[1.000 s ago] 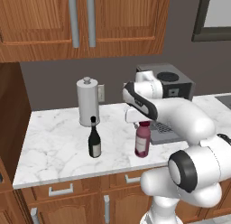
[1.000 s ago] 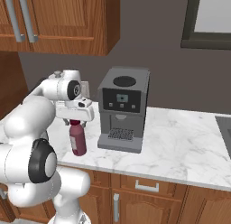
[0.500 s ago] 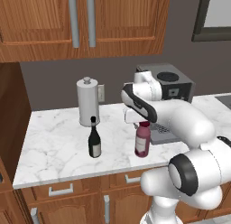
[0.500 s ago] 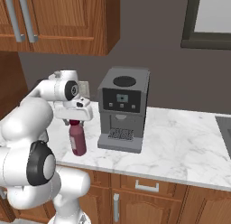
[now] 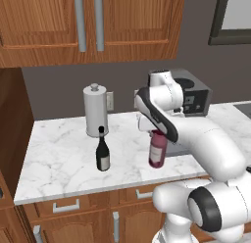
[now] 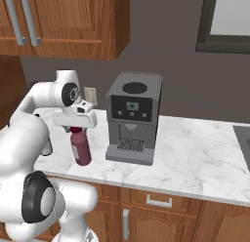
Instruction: There is a wine glass and glass cup on the dining counter. Place the wine bottle next to the wine glass and the juice bottle next to the glass cup.
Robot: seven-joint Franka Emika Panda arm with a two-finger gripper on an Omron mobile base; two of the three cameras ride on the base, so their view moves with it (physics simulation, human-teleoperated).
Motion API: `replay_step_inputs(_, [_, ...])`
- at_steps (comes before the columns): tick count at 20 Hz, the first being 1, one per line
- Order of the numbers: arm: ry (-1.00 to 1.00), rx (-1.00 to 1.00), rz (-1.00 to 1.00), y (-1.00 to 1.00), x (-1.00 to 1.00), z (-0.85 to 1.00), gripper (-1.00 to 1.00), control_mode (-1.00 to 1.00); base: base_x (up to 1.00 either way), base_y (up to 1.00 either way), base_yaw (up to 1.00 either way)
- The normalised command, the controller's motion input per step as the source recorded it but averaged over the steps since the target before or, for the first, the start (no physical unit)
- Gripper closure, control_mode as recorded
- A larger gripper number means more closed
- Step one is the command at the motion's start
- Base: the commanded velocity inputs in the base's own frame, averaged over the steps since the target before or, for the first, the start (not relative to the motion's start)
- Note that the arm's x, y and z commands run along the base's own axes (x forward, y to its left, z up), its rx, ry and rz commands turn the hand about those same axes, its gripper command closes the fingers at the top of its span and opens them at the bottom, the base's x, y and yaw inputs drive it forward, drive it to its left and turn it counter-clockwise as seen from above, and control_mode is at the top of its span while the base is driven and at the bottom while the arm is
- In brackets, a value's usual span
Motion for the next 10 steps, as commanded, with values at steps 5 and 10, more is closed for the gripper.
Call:
replay_step_inputs(5, [0.00, 0.02, -0.01, 0.00, -0.29, 0.31, 1.00, -1.00, 0.00, 0.00, 0.00])
replay_step_inputs(10, [0.00, 0.01, 0.00, -0.01, -0.10, 0.07, 1.00, -1.00, 0.00, 0.00, 0.00])
